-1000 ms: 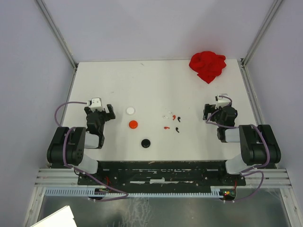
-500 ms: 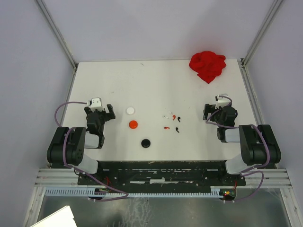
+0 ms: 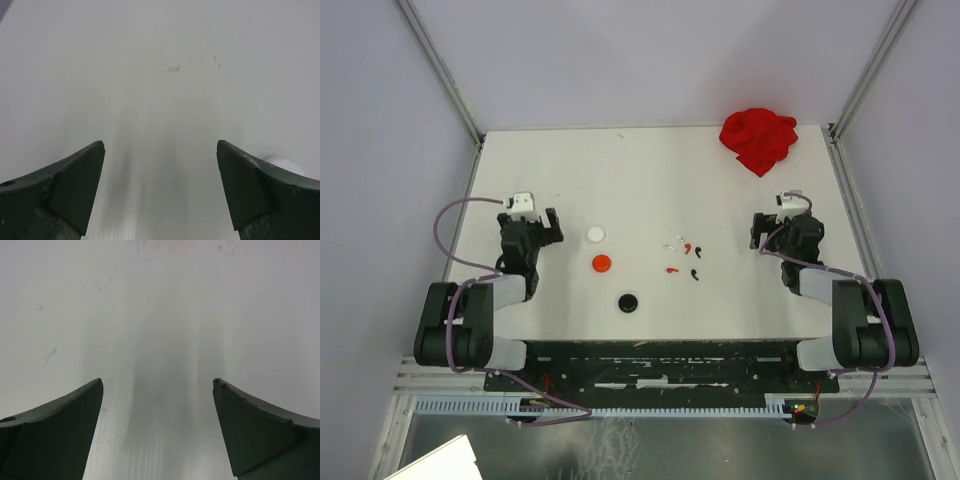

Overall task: Insert the wireless bluetooth earbuds into the charging case
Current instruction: Pick up the charging case at the center of the board.

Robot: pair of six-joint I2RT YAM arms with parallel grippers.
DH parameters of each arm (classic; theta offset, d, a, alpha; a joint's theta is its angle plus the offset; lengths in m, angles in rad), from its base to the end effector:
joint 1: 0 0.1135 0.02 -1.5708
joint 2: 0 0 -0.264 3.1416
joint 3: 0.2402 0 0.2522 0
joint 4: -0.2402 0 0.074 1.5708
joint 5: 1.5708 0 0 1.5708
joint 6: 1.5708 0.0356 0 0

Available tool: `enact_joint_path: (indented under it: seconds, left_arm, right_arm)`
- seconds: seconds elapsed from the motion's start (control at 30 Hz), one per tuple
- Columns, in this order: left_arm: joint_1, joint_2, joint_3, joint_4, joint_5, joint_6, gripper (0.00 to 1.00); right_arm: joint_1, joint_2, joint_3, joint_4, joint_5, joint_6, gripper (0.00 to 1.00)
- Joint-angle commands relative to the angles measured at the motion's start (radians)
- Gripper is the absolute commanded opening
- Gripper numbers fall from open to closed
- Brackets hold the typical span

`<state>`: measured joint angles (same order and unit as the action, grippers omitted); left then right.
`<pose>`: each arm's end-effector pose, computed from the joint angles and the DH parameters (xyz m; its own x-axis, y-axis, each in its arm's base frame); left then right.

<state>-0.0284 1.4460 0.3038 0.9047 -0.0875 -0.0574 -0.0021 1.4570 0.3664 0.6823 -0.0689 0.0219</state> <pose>0.2499 -0.0040 0.1518 -0.2315 -0.0506 -0.9715 -0.0700 0.9969 -0.0352 0.2569 0.0019 0.1428 -0.3983 0.0227 -0.9170 -0.0524 0.9975 0.0474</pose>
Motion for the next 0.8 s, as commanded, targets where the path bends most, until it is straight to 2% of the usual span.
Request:
enact_joint_path:
  seconds: [0.0,0.13,0.2,0.27,0.33,0.4,0.43,0.47,0.53,0.63,0.7,0.77]
  left_arm:
    - [-0.005,-0.171,0.244,-0.401,-0.044,-0.087,0.99]
    - [-0.005,-0.206,0.35,-0.526,0.025,-0.278,0.99]
    - [-0.002,-0.198,0.378,-0.561,0.033,-0.394,0.99]
    - [-0.002,-0.178,0.408,-0.619,0.03,-0.486,0.99]
    - [0.0,-0.155,0.421,-0.617,0.089,-0.501,0.99]
    - [-0.001,-0.14,0.409,-0.563,0.162,-0.52,0.99]
    - [0.0,-0.134,0.396,-0.523,0.193,-0.532,0.99]
    - [0.0,-0.134,0.392,-0.511,0.206,-0.544,0.99]
    - [0.001,-0.13,0.391,-0.5,0.218,-0.56,0.99]
    - [0.001,-0.133,0.403,-0.542,0.185,-0.561,0.99]
    - [0.001,-0.142,0.403,-0.568,0.149,-0.551,0.97]
    - [0.001,-0.159,0.402,-0.595,0.127,-0.537,0.96]
  right_arm:
    - [0.019,-0.217,0.277,-0.385,-0.009,0.084,0.99]
    - [0.06,-0.313,0.49,-0.643,-0.106,0.242,0.99]
    - [0.076,-0.299,0.587,-0.682,-0.249,0.26,0.99]
    - [0.089,-0.246,0.618,-0.57,-0.447,0.3,0.99]
    - [0.091,-0.174,0.595,-0.3,-0.633,0.48,0.99]
    - [0.097,-0.07,0.576,-0.021,-0.696,0.726,0.99]
    - [0.101,-0.005,0.607,0.051,-0.743,0.81,0.99]
    - [0.115,0.047,0.658,0.044,-0.78,0.841,0.99]
    - [0.185,0.086,0.747,-0.156,-0.758,0.708,0.99]
    - [0.368,0.11,0.907,-0.653,-0.479,0.271,0.99]
    - [0.455,0.184,1.01,-0.781,-0.387,0.178,0.99]
    - [0.491,0.253,1.064,-0.807,-0.355,0.164,0.99]
